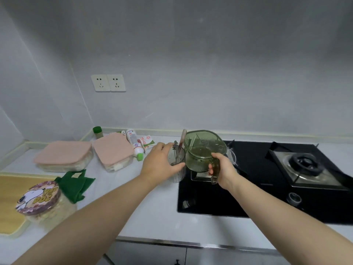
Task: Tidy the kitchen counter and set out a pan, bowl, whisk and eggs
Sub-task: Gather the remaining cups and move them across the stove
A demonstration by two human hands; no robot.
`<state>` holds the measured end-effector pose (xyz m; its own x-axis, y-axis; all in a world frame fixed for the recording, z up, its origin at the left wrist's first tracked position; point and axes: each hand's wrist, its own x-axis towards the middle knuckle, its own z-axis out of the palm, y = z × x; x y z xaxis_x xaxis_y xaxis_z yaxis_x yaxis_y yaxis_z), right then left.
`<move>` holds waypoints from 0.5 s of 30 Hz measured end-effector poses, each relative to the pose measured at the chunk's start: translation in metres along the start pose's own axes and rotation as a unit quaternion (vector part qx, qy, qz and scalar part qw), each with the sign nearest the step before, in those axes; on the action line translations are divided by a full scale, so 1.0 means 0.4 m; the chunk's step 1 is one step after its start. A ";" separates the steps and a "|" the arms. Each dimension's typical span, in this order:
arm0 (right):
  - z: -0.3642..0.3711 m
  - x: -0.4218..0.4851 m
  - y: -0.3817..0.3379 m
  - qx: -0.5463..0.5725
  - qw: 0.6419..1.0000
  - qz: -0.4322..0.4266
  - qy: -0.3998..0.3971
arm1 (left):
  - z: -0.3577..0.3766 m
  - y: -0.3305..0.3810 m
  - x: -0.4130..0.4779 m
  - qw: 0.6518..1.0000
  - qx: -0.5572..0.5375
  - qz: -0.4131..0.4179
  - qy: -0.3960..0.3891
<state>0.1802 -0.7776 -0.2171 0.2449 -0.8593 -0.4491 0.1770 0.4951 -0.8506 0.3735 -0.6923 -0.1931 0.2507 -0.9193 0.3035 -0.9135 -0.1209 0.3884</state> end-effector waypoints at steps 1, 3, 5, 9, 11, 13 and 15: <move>-0.033 -0.014 -0.012 -0.002 1.000 0.000 0.004 | 0.010 0.035 -0.002 1.000 -0.003 0.005 -0.002; -0.113 -0.044 -0.035 0.000 1.000 -0.002 0.018 | 0.033 0.114 -0.009 1.000 -0.014 0.016 -0.007; -0.191 -0.070 -0.050 0.010 0.999 -0.007 0.030 | 0.058 0.188 -0.020 0.999 -0.025 0.021 -0.014; -0.362 -0.121 -0.074 0.019 0.998 -0.028 0.047 | 0.113 0.346 -0.048 0.998 -0.048 0.041 -0.022; -0.444 -0.151 -0.083 0.023 0.997 -0.033 0.059 | 0.141 0.423 -0.064 0.997 -0.051 0.056 -0.029; -0.522 -0.183 -0.091 0.042 0.996 -0.041 0.071 | 0.170 0.500 -0.079 0.995 -0.050 0.073 -0.037; -0.598 -0.215 -0.096 0.062 0.994 -0.050 0.081 | 0.201 0.576 -0.090 0.994 -0.045 0.092 -0.043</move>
<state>-0.0758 -0.7538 -0.2111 0.0654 -0.9097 -0.4100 0.3116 0.4090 -0.8577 0.1281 -0.7171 -0.1845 0.0504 -0.9517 0.3030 -0.9084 0.0824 0.4098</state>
